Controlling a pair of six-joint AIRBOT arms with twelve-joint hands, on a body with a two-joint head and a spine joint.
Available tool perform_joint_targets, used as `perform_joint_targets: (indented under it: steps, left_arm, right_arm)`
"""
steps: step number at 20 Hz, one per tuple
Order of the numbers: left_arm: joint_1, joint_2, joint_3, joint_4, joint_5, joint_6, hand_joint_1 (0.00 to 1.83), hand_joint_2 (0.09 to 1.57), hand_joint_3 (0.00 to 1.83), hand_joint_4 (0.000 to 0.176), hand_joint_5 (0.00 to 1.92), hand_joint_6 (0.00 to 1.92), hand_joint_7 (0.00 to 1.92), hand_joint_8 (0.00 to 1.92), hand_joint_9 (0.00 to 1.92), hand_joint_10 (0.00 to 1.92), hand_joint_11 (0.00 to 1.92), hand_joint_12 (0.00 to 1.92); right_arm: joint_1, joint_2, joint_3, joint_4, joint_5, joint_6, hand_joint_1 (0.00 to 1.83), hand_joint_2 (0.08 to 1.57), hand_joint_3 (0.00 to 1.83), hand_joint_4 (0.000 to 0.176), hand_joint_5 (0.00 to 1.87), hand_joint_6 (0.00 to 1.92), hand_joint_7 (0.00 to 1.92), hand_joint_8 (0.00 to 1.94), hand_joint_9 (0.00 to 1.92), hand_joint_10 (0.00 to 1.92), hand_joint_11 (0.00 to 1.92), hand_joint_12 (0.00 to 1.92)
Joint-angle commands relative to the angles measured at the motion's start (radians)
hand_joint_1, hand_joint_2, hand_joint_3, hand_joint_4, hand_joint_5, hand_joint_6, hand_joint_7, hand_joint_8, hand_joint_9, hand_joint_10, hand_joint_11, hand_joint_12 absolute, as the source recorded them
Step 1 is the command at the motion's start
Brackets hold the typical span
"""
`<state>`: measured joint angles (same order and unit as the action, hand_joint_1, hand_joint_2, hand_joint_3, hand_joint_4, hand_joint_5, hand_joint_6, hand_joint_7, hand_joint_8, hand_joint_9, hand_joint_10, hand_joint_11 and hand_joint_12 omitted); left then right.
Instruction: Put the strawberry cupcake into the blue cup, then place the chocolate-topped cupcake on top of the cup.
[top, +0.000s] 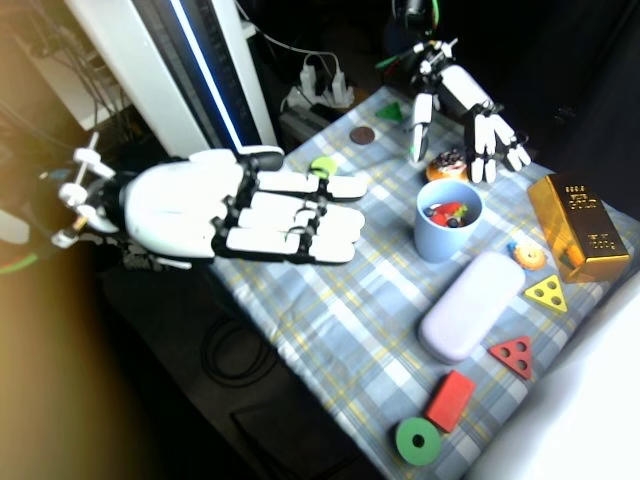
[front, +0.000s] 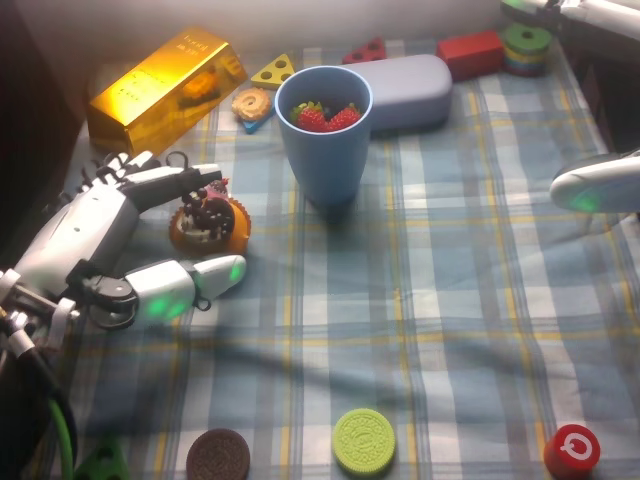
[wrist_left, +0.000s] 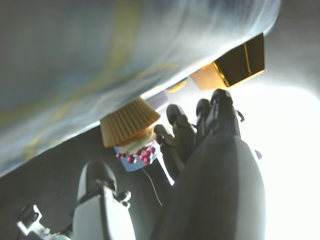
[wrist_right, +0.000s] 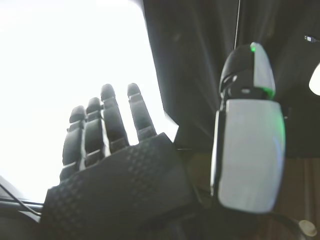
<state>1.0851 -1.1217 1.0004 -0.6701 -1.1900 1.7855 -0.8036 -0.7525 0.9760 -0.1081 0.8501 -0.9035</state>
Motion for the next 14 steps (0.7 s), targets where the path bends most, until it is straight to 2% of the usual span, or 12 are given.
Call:
perform_joint_targets:
  steps: [1, 2, 4, 6, 7, 8, 9, 11, 12, 13, 14]
  left_arm:
    - [-0.01, -0.004, 0.007, 0.04, -0.092, -0.005, 0.89, 0.79, 0.0, 0.148, 0.6, 0.0, 0.47, 0.0, 0.13, 0.01, 0.0, 0.0]
    - [-0.011, -0.01, 0.018, 0.039, -0.084, -0.005, 0.89, 0.79, 0.0, 0.145, 0.58, 0.0, 0.44, 0.0, 0.11, 0.0, 0.0, 0.0]
    - [-0.013, -0.019, 0.037, 0.034, -0.063, -0.005, 0.91, 0.78, 0.0, 0.115, 0.57, 0.0, 0.39, 0.0, 0.1, 0.0, 0.0, 0.0]
    - [-0.016, -0.031, 0.056, 0.022, -0.047, -0.005, 0.91, 0.77, 0.0, 0.114, 0.55, 0.0, 0.38, 0.0, 0.11, 0.0, 0.0, 0.0]
    - [-0.016, -0.033, 0.059, 0.018, -0.045, -0.005, 0.93, 0.77, 0.0, 0.122, 0.54, 0.0, 0.38, 0.0, 0.11, 0.0, 0.0, 0.0]
    - [-0.016, -0.036, 0.062, 0.014, -0.045, -0.005, 0.92, 0.77, 0.0, 0.119, 0.54, 0.0, 0.39, 0.0, 0.11, 0.0, 0.0, 0.0]
    - [-0.016, -0.038, 0.065, 0.013, -0.043, -0.005, 0.92, 0.77, 0.0, 0.118, 0.53, 0.0, 0.41, 0.01, 0.1, 0.0, 0.0, 0.0]
    - [-0.016, -0.039, 0.067, 0.012, -0.041, -0.005, 0.95, 0.78, 0.0, 0.091, 0.61, 0.01, 0.55, 0.01, 0.14, 0.0, 0.0, 0.0]
    - [-0.018, -0.039, 0.067, 0.012, -0.042, -0.005, 0.95, 0.8, 0.01, 0.095, 0.63, 0.01, 0.57, 0.01, 0.15, 0.01, 0.0, 0.0]
    - [-0.018, -0.039, 0.067, 0.012, -0.044, -0.005, 0.94, 0.83, 0.01, 0.12, 0.66, 0.01, 0.6, 0.01, 0.17, 0.0, 0.0, 0.0]
    - [-0.019, -0.038, 0.067, 0.012, -0.046, -0.005, 0.92, 0.85, 0.01, 0.135, 0.69, 0.01, 0.63, 0.01, 0.17, 0.0, 0.0, 0.0]
  right_arm:
    - [0.005, -0.004, 0.001, 0.024, 0.123, 0.0, 0.0, 0.93, 0.0, 0.07, 0.03, 0.01, 0.14, 0.0, 0.03, 0.0, 0.0, 0.0]
    - [0.004, -0.007, 0.001, 0.024, 0.123, 0.0, 0.0, 0.93, 0.0, 0.081, 0.03, 0.01, 0.15, 0.01, 0.03, 0.0, 0.0, 0.0]
    - [0.001, -0.011, 0.001, 0.024, 0.124, 0.0, 0.0, 0.91, 0.0, 0.058, 0.04, 0.01, 0.15, 0.01, 0.03, 0.01, 0.0, 0.0]
    - [-0.003, -0.014, 0.002, 0.024, 0.124, 0.0, 0.0, 0.91, 0.0, 0.052, 0.04, 0.01, 0.16, 0.01, 0.03, 0.0, 0.0, 0.0]
    - [-0.004, -0.015, 0.003, 0.024, 0.124, 0.0, 0.0, 0.91, 0.0, 0.046, 0.05, 0.01, 0.18, 0.01, 0.04, 0.01, 0.0, 0.0]
    - [-0.005, -0.017, 0.003, 0.024, 0.126, 0.0, 0.0, 0.91, 0.0, 0.046, 0.06, 0.01, 0.19, 0.02, 0.06, 0.01, 0.01, 0.01]
    - [-0.007, -0.017, 0.003, 0.024, 0.127, 0.0, 0.0, 0.92, 0.0, 0.033, 0.07, 0.01, 0.21, 0.02, 0.06, 0.01, 0.03, 0.01]
    - [-0.009, -0.018, 0.003, 0.024, 0.127, 0.0, 0.0, 0.95, 0.01, 0.014, 0.07, 0.01, 0.2, 0.01, 0.06, 0.01, 0.04, 0.02]
    - [-0.011, -0.019, 0.003, 0.025, 0.128, 0.0, 0.0, 0.95, 0.01, 0.011, 0.07, 0.0, 0.2, 0.01, 0.06, 0.01, 0.03, 0.02]
    - [-0.013, -0.019, 0.003, 0.027, 0.128, 0.0, 0.0, 0.95, 0.01, 0.01, 0.07, 0.01, 0.2, 0.01, 0.07, 0.01, 0.03, 0.02]
    - [-0.014, -0.02, 0.003, 0.028, 0.128, 0.0, 0.0, 0.96, 0.01, 0.013, 0.07, 0.0, 0.2, 0.0, 0.07, 0.01, 0.01, 0.01]
